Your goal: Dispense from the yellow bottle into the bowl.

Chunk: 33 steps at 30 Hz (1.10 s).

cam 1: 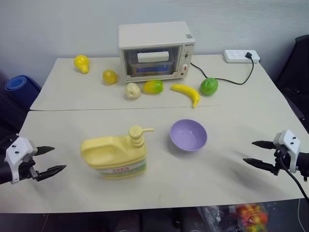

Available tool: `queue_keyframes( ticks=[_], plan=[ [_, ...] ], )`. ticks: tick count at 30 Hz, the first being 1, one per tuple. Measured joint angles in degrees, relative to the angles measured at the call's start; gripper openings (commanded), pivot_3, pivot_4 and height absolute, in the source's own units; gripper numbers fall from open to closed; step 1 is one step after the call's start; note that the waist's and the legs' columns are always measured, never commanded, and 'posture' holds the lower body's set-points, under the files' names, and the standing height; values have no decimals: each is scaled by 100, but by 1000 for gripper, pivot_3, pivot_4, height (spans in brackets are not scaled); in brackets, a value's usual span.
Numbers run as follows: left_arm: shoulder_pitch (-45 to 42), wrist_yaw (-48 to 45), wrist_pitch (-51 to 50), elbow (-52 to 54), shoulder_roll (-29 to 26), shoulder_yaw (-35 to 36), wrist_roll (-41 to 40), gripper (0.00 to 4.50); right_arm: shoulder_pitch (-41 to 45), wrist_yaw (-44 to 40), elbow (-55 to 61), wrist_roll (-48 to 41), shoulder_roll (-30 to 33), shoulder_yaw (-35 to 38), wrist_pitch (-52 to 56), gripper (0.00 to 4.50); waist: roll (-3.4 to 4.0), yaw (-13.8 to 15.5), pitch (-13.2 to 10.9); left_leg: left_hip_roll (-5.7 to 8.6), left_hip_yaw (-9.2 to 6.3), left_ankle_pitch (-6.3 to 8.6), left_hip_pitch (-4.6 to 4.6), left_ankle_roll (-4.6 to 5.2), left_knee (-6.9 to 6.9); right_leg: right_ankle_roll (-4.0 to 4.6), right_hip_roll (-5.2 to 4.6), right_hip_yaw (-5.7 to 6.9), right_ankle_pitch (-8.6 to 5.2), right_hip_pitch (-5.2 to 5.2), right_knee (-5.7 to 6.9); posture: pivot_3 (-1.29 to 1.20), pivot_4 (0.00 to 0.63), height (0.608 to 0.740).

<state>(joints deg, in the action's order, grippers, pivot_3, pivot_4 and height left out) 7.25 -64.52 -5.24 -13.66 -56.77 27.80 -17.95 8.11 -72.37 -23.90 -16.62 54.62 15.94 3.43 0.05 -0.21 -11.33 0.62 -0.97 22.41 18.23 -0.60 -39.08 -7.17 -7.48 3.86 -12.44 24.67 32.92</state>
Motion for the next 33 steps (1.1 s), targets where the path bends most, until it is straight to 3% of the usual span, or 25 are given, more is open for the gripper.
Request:
queue_keyframes(
  ticks=[14, 23, 33],
  plan=[
    [-85, 327, -314, -53, 177, -43, -28, 4500, -2, 176, 40, 62, -2, -8, 29, 4469, 0, -2, 0, -5, 8, 4, 0, 0, 0, 0, 5, -6, 0, 5, 2, 0, 150, 740],
    [-148, 140, -900, 291, 167, 35, -523, 4500, -181, 133, 713, -134, -2, -8, 566, 4469, 0, 1, 0, -8, 8, 5, 0, -2, -3, 0, 6, -7, 0, 5, 2, 0, 150, 740],
    [-836, -1338, -3121, 1707, -1537, 1068, -2337, 4500, 74, -243, 2654, -624, 252, -142, 1252, 4469, -2, -7, -7, -26, 11, 14, 6, -11, -10, 10, 32, -10, 1, 14, 0, 0, 150, 740]
  ],
)
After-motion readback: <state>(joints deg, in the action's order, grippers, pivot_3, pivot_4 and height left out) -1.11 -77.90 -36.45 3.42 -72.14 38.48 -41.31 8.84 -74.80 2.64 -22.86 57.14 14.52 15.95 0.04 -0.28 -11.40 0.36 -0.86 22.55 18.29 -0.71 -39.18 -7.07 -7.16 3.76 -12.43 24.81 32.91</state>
